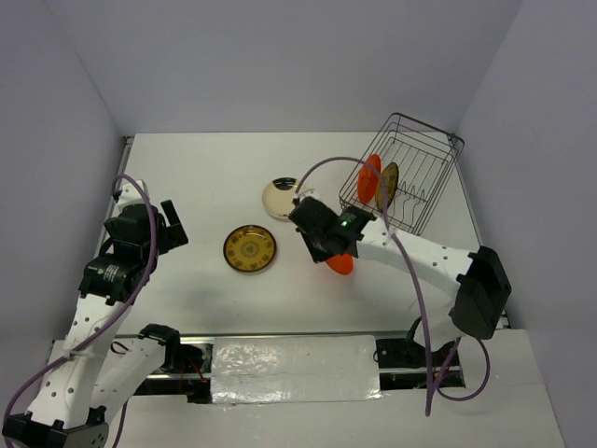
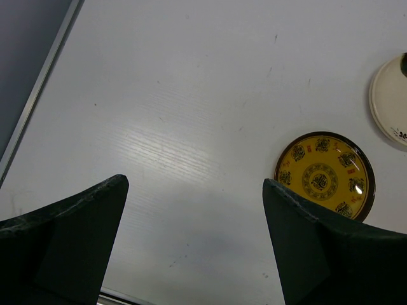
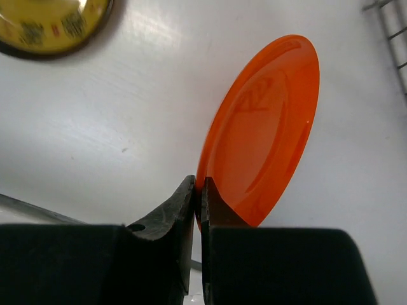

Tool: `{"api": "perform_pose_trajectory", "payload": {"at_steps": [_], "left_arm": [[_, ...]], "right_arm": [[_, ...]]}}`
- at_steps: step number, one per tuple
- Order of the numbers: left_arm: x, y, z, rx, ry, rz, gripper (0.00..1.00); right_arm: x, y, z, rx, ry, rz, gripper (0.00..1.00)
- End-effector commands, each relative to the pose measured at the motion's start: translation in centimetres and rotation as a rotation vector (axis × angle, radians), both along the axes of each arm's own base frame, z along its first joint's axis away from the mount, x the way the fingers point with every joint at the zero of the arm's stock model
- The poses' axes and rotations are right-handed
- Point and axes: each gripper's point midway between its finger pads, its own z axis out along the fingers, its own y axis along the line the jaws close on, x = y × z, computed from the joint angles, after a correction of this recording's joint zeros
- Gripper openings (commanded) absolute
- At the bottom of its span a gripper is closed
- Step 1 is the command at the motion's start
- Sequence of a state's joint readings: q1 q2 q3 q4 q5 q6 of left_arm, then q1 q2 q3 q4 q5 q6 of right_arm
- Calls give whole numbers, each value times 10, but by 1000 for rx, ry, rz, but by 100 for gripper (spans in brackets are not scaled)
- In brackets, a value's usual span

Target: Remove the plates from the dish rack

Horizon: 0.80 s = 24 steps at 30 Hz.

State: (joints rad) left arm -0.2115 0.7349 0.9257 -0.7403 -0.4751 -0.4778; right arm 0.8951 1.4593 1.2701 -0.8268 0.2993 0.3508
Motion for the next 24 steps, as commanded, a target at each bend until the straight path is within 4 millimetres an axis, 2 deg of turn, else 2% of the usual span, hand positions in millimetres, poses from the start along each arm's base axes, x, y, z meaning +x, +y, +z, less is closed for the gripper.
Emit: {"api": "perform_pose_trajectory", "payload": {"at_steps": [1, 4, 7, 8, 9, 10, 11, 12, 15, 16, 17, 18, 20, 21, 22, 24], "left_arm": [[1, 4, 8, -3, -37, 32, 100], [1, 5, 8, -4, -40, 37, 99], [1, 6, 8, -2, -42, 40, 100], [1, 6, 8, -2, -42, 40, 100], [1, 6, 8, -3, -40, 38, 99], [1, 5, 7, -2, -38, 36, 99], [1, 5, 7, -2, -38, 36, 99], [1, 5, 7, -2, -37, 34, 99], [1, 5, 7, -3, -37, 32, 100], [1, 4, 8, -4, -40, 32, 99], [1, 5, 8, -3, -41, 31, 99], [1, 4, 8, -4, -39, 30, 100], [1, 4, 8, -4, -39, 30, 100], [1, 4, 8, -6, -40, 27, 100], [2, 3, 8, -6, -41, 25, 100], [3, 3, 7, -4, -38, 24, 100]], "right_arm": [[-8, 17, -17, 13, -2, 2, 0], [-9, 36, -49, -4, 51, 27, 4], [-5, 54, -61, 4, 68, 52, 13], [-3, 57, -63, 3, 71, 53, 22], [1, 63, -59, 10, 61, 53, 26], [2, 63, -63, -9, 75, 50, 50], [6, 69, -55, 5, 61, 51, 62], [8, 69, -51, 3, 56, 48, 68], [17, 72, -23, 64, 12, 51, 81], [19, 74, -1, 136, -9, 67, 82], [23, 69, 8, 174, -16, 60, 82], [40, 55, 37, 259, -71, 14, 82], [63, 24, 53, 314, -123, -112, 78], [78, 8, 78, 392, -197, -199, 75], [105, -30, 86, 392, -274, -347, 66], [129, -67, 88, 422, -334, -511, 62]]}}
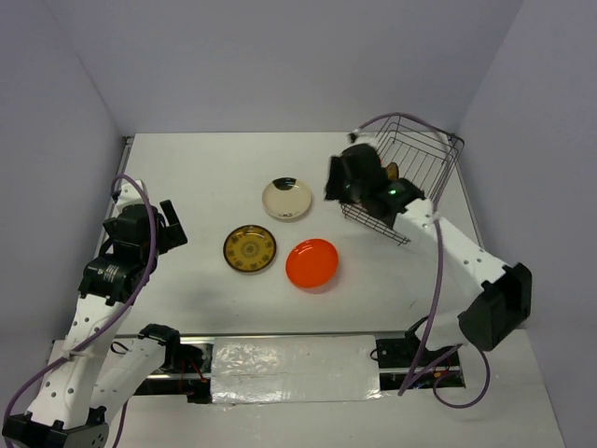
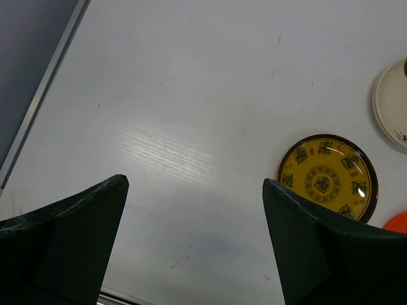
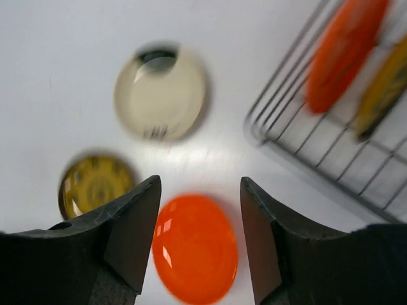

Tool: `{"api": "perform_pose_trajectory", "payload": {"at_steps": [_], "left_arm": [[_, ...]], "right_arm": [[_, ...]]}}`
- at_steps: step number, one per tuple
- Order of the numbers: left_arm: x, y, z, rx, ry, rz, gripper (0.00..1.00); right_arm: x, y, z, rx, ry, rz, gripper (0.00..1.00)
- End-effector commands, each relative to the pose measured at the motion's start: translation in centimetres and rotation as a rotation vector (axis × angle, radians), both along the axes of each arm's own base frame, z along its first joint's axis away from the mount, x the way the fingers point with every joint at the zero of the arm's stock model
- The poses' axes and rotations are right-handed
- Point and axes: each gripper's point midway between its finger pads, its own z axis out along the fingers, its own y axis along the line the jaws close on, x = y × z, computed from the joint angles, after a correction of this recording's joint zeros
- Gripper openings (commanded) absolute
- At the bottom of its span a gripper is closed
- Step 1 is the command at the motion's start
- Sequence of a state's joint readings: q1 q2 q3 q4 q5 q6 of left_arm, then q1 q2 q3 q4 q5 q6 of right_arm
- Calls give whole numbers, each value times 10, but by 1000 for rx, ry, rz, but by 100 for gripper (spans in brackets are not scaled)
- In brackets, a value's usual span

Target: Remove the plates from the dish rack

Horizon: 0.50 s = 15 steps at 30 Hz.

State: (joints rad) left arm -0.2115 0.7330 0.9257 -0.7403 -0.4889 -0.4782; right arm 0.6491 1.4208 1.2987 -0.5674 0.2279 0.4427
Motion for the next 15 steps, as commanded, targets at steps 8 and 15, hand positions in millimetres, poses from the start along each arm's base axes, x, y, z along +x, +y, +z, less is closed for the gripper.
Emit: {"api": "perform_pose_trajectory", "payload": {"at_steps": [8, 15], "left_arm": [[4, 0, 5, -10, -28, 6, 99], [4, -1, 5, -12, -26, 1, 100]], "right_arm": [[120, -114, 12, -23, -42, -473, 57], [155, -133, -24, -70, 17, -543, 52]]}}
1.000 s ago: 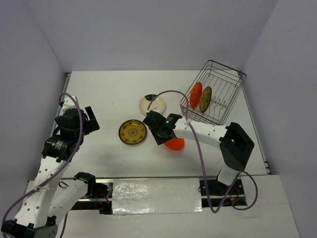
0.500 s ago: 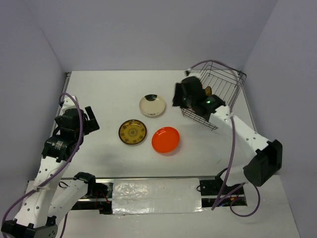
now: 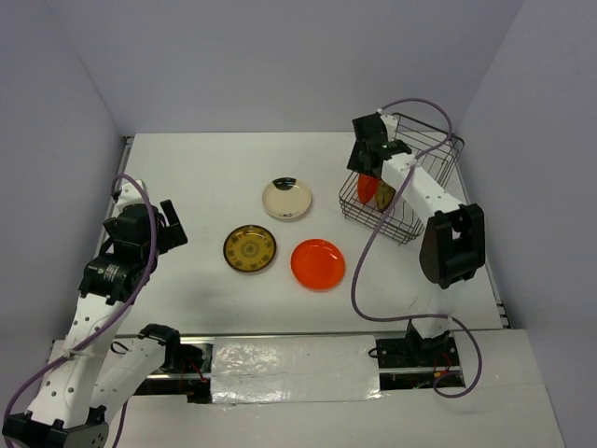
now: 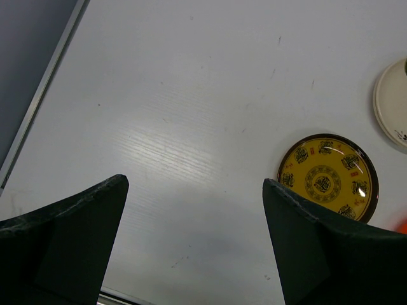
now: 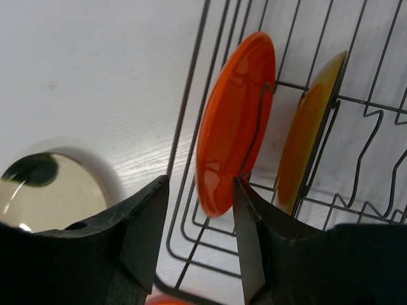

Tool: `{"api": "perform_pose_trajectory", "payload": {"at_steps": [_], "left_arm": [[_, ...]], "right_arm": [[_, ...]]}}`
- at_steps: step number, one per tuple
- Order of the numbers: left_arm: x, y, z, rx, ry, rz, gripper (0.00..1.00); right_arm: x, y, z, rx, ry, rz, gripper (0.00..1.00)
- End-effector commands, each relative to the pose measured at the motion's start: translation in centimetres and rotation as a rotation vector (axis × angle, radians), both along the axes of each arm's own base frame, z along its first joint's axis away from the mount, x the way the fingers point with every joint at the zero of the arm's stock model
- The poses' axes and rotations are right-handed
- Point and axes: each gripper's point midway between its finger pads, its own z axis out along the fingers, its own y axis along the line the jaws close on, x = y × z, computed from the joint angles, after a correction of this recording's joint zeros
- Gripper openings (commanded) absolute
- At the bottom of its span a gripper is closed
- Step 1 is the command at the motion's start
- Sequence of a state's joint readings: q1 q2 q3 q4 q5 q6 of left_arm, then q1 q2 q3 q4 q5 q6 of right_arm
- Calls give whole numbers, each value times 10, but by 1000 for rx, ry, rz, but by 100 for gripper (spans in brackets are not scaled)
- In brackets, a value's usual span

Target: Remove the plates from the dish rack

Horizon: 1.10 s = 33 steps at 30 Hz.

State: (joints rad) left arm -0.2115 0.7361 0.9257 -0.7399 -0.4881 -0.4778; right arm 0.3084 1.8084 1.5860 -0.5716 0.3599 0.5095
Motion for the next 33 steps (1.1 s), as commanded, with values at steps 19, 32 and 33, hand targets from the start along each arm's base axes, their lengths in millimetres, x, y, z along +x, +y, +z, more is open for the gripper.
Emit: {"api": "perform_pose_trajectory", "payload": {"at_steps": [19, 32, 33], "left_arm": [[4, -2, 6, -14, -34, -2, 100], [0, 2, 11, -13, -51, 19, 99], [-1, 3, 11, -14, -53, 26, 100]], "right_arm": [[22, 1, 70, 212, -229, -85, 7], [-90, 95, 194, 138, -298, 537, 1], [-101, 102, 190, 76, -265, 571, 0]]}}
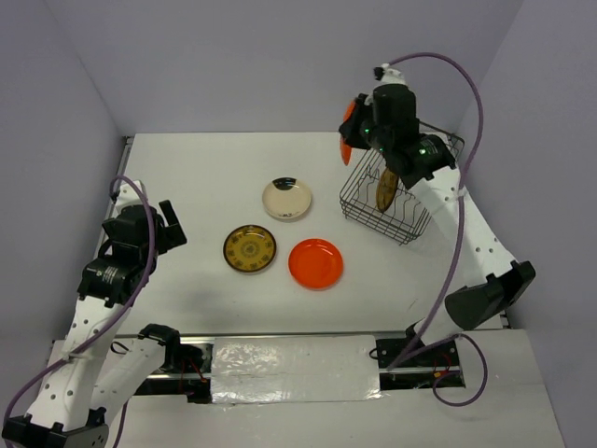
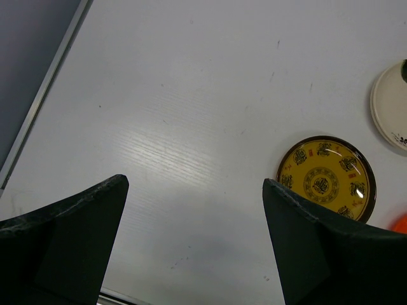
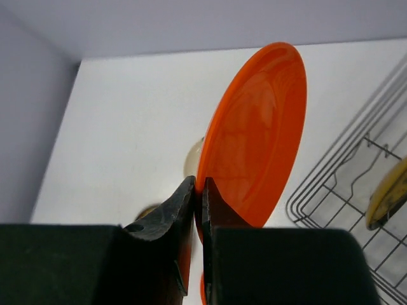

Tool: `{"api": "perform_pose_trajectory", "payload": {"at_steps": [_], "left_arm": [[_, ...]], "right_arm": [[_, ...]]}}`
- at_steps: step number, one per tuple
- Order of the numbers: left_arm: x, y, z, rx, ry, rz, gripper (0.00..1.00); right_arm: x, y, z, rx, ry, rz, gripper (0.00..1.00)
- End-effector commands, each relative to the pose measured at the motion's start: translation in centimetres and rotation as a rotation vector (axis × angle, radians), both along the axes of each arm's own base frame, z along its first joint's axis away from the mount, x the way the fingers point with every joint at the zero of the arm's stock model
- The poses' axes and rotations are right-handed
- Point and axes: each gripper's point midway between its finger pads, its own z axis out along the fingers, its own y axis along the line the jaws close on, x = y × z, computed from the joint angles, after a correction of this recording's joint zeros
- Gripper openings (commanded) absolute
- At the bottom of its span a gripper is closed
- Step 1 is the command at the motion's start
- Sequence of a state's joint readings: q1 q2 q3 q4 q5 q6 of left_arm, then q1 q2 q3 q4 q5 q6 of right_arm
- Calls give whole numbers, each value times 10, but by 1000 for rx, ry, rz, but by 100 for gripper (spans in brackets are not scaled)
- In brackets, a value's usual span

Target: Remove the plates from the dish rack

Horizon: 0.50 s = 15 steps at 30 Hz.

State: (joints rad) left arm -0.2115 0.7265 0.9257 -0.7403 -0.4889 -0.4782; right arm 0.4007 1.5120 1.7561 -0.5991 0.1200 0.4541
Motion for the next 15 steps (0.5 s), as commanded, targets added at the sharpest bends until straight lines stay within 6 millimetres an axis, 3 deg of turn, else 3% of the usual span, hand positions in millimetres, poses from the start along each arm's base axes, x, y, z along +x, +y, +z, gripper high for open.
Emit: {"api": "perform_pose_trajectory", "payload": {"at_steps": [1, 3, 4, 5, 6, 7, 12, 15], "left_arm": [[0, 4, 10, -10, -49, 33, 99], [-2, 6, 11, -12, -55, 44, 99], [-3, 7, 12, -8, -57, 52, 100], [-4, 8, 12, -7, -59, 55, 99], [-4, 9, 13, -6, -63, 62, 99], [-4, 9, 12, -7, -62, 62, 99], [-4, 8, 13, -9, -63, 58, 100], [-4, 8, 13, -9, -62, 56, 99]], "right_arm": [[-60, 49, -24, -314, 73, 229, 0], [-88, 47, -66, -472, 175, 242, 0], [-105, 55, -70, -495, 165, 261, 0], [-111, 56, -77, -494, 158, 240, 0], [-123, 53, -99, -515, 189, 249, 0], [-136, 62, -107, -515, 192, 280, 0], [-175, 89, -172, -560, 289, 381, 0], [-184, 99, -206, -597, 342, 401, 0]]}}
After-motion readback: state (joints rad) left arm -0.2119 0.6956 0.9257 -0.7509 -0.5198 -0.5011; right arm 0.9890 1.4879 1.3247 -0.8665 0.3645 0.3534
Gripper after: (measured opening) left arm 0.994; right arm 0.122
